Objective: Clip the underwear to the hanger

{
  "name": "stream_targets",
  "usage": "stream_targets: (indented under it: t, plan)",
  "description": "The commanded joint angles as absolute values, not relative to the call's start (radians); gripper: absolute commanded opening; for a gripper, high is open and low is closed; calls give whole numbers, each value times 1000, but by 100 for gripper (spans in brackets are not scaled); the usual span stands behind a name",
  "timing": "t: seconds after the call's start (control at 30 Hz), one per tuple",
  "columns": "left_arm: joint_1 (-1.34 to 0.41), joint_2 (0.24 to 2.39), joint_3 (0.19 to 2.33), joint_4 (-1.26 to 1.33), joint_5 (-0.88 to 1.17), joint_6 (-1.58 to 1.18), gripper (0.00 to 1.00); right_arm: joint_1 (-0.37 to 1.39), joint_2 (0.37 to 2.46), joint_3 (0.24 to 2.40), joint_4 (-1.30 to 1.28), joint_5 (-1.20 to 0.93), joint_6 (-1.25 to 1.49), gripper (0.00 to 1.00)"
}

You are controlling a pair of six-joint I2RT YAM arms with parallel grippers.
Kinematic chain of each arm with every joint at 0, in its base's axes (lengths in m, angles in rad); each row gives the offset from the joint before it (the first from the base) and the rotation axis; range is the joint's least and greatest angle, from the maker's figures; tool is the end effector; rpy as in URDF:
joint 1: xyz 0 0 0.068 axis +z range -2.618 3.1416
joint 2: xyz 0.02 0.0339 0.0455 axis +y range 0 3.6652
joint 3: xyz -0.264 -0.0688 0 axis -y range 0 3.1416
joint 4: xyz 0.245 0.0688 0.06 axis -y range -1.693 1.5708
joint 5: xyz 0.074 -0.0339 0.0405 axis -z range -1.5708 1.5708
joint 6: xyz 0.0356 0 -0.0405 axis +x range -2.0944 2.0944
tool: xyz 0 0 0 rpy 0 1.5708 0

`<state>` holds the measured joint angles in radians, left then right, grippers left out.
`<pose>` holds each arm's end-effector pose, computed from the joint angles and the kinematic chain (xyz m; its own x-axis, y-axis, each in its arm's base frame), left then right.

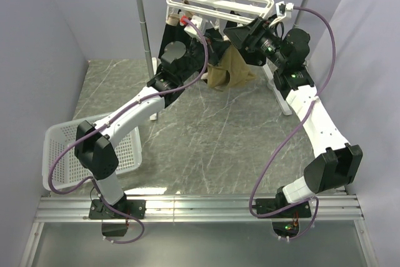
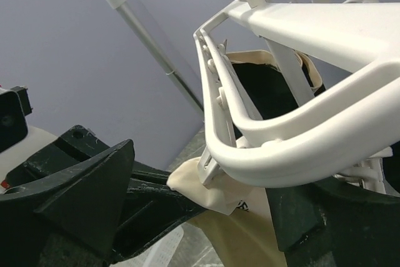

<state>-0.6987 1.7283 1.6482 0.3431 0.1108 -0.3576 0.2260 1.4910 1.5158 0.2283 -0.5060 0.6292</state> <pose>0.3160 -0.2706 0.4429 -0.0659 -0.3990 -0.9146 0.7451 0.5900 -0.3111 0.3316 0.0939 0.4690 -0.1872 0.4851 -0.8542 -0.6718 0.5712 0.4716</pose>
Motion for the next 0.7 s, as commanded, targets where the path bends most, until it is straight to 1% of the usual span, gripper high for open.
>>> stream_targets:
  t: [0.0, 0.13, 0.23, 0.37, 0.47, 0.67]
  plan:
    - [-693, 1727, 1700, 402, 132, -353, 0, 216, 1456, 1580, 212, -511, 609, 89]
    - [-690, 1721, 1694, 390, 135, -354, 0, 210, 1445, 1586, 173, -552, 583, 91]
    - [-692, 1712, 1680, 371, 137, -356, 0, 199, 1437, 1591, 132, -597, 551, 95]
    - [-687, 1700, 1661, 350, 146, -357, 1, 181, 1422, 1580, 71, -644, 522, 97]
    - [-686, 1692, 1648, 325, 156, -365, 3, 161, 1416, 1580, 45, -730, 480, 98]
    - [-678, 1677, 1611, 307, 166, -390, 11, 109, 1394, 1600, -40, -808, 411, 99]
